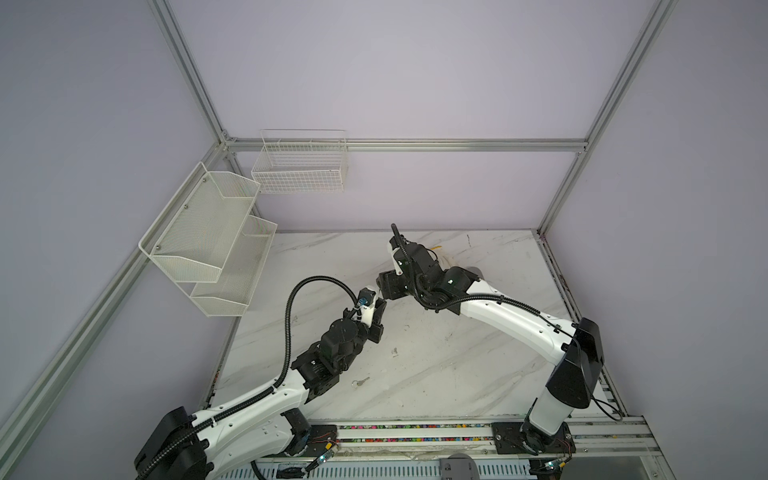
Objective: Unlock with the key
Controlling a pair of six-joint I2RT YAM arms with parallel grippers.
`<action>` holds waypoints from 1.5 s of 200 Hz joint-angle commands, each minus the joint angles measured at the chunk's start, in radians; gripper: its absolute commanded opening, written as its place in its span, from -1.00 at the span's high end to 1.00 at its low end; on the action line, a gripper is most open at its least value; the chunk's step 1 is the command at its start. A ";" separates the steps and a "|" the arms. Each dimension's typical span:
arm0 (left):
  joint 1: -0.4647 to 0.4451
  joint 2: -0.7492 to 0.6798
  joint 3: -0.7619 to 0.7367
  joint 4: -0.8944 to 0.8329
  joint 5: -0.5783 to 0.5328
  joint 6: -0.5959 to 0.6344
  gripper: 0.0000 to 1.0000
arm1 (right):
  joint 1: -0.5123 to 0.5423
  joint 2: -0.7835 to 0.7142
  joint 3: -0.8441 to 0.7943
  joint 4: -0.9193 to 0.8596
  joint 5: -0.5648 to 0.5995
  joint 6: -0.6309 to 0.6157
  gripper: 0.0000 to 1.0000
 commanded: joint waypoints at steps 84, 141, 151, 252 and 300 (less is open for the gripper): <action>-0.003 -0.013 -0.039 0.101 -0.028 0.030 1.00 | -0.014 0.027 0.062 -0.123 0.016 -0.054 -0.39; -0.004 -0.017 -0.042 0.107 -0.031 0.041 1.00 | -0.045 0.034 0.097 -0.174 0.015 -0.071 -0.40; -0.004 -0.015 -0.044 0.115 -0.033 0.044 1.00 | -0.052 0.033 0.101 -0.179 0.002 -0.078 -0.40; -0.003 -0.006 -0.039 0.139 -0.013 0.065 1.00 | -0.066 -0.032 0.122 -0.191 -0.008 -0.104 -0.41; -0.004 0.002 -0.033 0.145 -0.005 0.065 1.00 | -0.066 0.014 0.140 -0.174 -0.077 -0.115 -0.43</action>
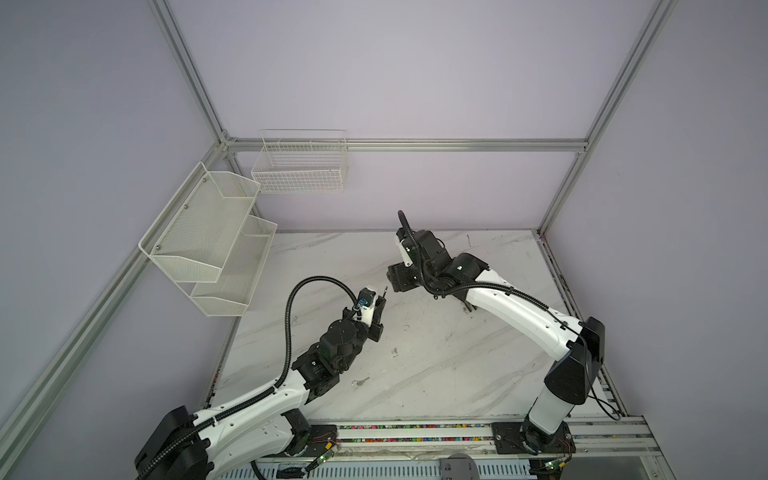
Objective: Unlock with the key
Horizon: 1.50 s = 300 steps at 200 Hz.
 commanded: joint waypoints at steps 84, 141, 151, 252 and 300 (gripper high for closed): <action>-0.004 -0.007 -0.018 0.086 -0.001 0.033 1.00 | -0.016 0.036 0.022 -0.022 -0.102 -0.041 -0.45; -0.003 -0.005 -0.017 0.108 -0.026 0.031 1.00 | -0.036 0.019 0.001 -0.045 -0.119 -0.056 -0.46; -0.003 -0.002 -0.018 0.115 -0.028 0.032 1.00 | -0.037 0.012 -0.005 -0.044 -0.130 -0.066 -0.46; -0.003 0.013 -0.008 0.119 -0.020 0.041 1.00 | -0.074 -0.089 -0.042 -0.031 -0.101 -0.060 -0.46; -0.003 0.030 0.002 0.143 0.008 0.058 1.00 | -0.075 -0.032 0.009 -0.011 -0.261 -0.045 -0.49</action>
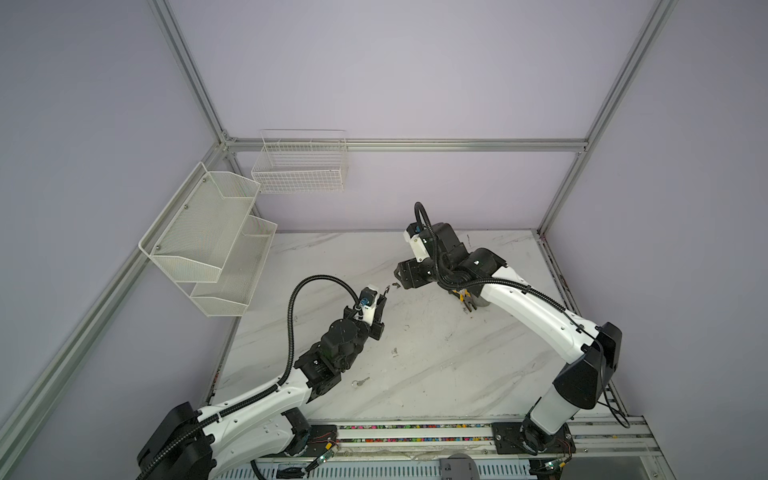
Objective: Unlock with the key
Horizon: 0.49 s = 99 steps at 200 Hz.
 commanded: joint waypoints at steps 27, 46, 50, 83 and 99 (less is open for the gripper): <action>-0.004 0.008 0.011 0.096 0.019 0.034 1.00 | 0.000 0.062 0.037 0.008 -0.117 -0.005 -0.50; -0.004 0.007 0.012 0.101 0.024 0.039 1.00 | -0.003 0.076 0.037 0.006 -0.130 -0.010 -0.50; -0.004 0.007 0.012 0.102 0.023 0.041 1.00 | -0.004 0.076 0.034 0.009 -0.134 -0.013 -0.50; -0.004 0.007 0.012 0.108 0.019 0.049 1.00 | -0.017 0.078 0.020 0.001 -0.140 -0.014 -0.51; -0.004 0.008 0.014 0.113 0.013 0.050 1.00 | -0.024 0.066 0.010 0.000 -0.151 -0.013 -0.51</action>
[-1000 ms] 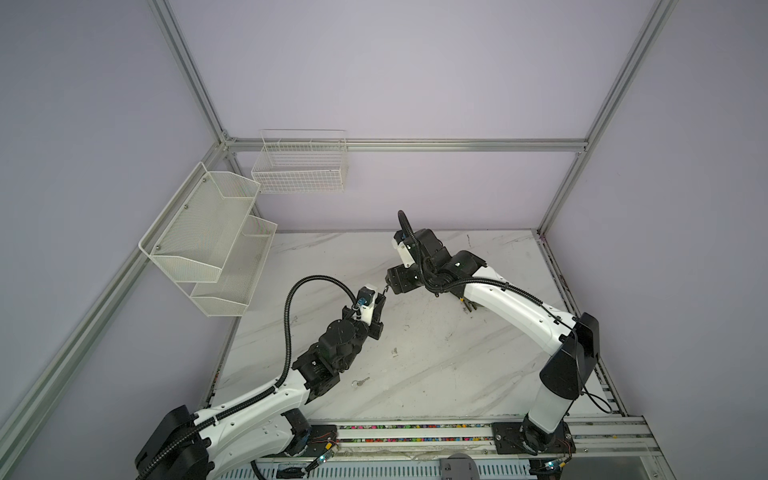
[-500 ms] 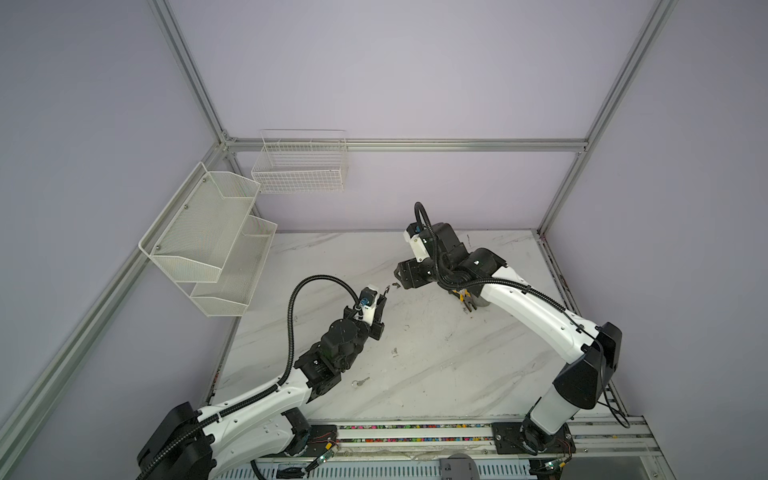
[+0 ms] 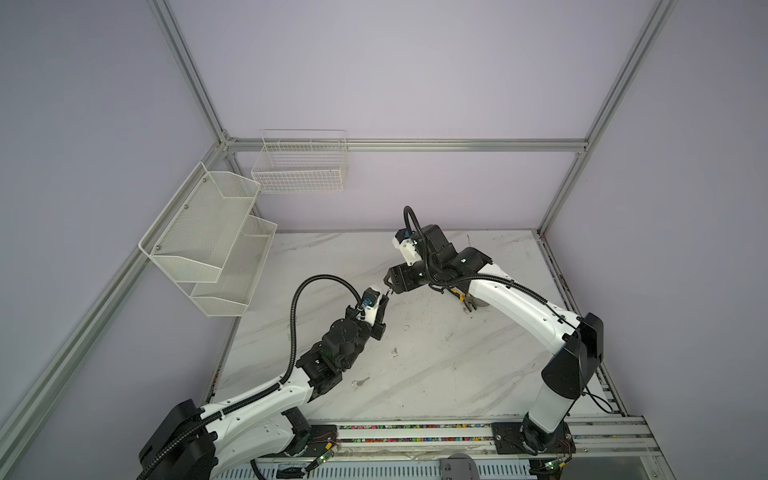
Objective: Unlock with the key
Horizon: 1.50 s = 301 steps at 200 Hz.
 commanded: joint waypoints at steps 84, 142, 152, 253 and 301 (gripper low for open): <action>-0.004 0.009 0.014 0.119 -0.016 0.018 1.00 | -0.048 -0.089 -0.069 -0.011 -0.096 -0.033 -0.52; -0.003 0.029 0.023 0.131 -0.021 0.009 1.00 | -0.063 -0.121 -0.100 0.005 -0.144 -0.039 -0.52; -0.004 0.036 0.026 0.130 -0.021 0.006 1.00 | -0.066 -0.124 -0.106 0.007 -0.148 -0.038 -0.52; -0.004 0.097 0.045 0.144 -0.029 -0.033 1.00 | -0.114 -0.155 -0.169 0.028 -0.126 -0.045 -0.52; -0.002 0.241 0.183 -0.057 -0.126 -0.185 1.00 | -0.192 -0.213 -0.269 0.129 -0.068 0.026 -0.54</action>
